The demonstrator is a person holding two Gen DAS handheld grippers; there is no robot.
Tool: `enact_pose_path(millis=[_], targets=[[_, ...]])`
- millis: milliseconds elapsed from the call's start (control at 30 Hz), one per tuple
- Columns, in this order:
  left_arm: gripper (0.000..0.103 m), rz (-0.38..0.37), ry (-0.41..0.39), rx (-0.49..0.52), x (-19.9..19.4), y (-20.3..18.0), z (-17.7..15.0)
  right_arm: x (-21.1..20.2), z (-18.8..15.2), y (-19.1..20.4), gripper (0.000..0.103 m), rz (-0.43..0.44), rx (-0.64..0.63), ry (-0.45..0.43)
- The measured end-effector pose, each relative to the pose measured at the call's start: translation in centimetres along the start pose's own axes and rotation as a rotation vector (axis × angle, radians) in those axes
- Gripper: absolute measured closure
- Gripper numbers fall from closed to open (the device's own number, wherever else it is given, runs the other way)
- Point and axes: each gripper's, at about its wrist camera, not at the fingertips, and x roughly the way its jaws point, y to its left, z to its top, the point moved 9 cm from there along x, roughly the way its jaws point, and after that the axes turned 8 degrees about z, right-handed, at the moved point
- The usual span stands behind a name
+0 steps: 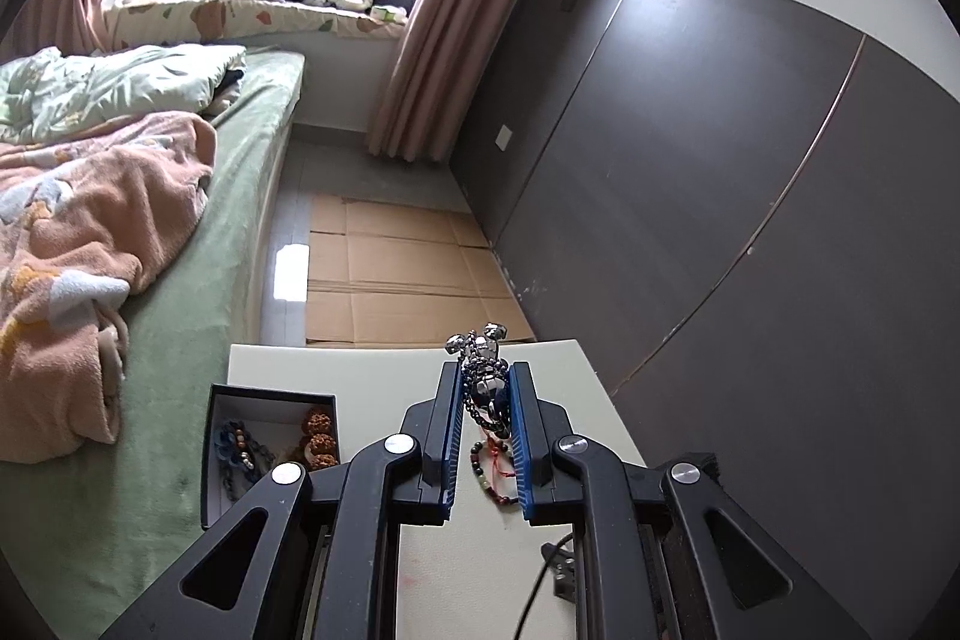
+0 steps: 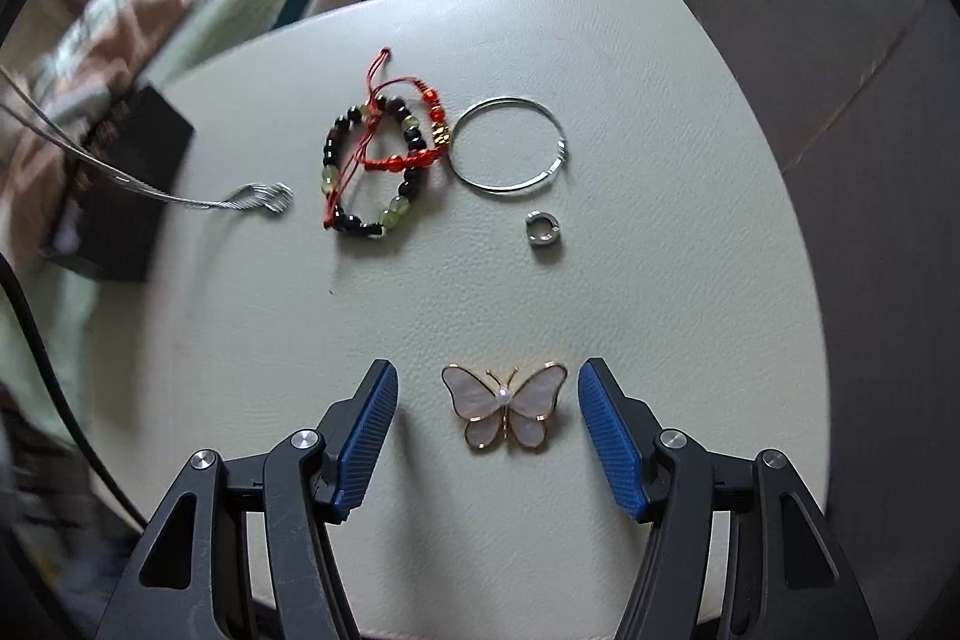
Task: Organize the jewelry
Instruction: 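Lift the silver chains with the left tool while the right tool grasps the pink butterfly charm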
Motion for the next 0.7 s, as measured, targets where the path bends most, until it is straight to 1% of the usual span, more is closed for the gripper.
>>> enact_pose_path(millis=[67,133,167,200,300,367,567,700], targets=[[0.087,-0.001,-0.006,-0.001,-0.3,0.0,0.2,0.1,0.0,0.2,0.040,-0.033,-0.007,0.000],[0.087,-0.003,-0.019,-0.001,-0.8,-0.1,0.6,0.0,0.0,0.4,0.045,-0.030,-0.004,-0.005],[0.087,-0.006,-0.029,0.000,-1.2,-0.1,0.8,-0.1,0.0,0.5,0.057,-0.032,-0.008,-0.006],[0.087,-0.009,-0.040,0.001,-1.7,-0.3,1.1,-0.2,0.0,0.5,0.061,-0.029,-0.008,-0.004],[0.087,-0.018,-0.083,0.005,-3.4,-0.6,2.3,-0.4,0.0,0.6,0.061,-0.023,-0.006,-0.004],[0.087,-0.027,-0.106,0.004,-4.3,-0.7,3.1,-0.9,0.4,0.6,0.061,-0.003,0.004,-0.019],[0.087,-0.041,-0.187,-0.020,-7.2,-0.3,5.5,-2.9,1.5,1.1,0.061,0.053,0.020,-0.106],[0.087,-0.044,-0.251,-0.034,-9.4,0.2,7.1,-2.7,1.7,1.4,0.061,0.063,0.019,-0.110]])
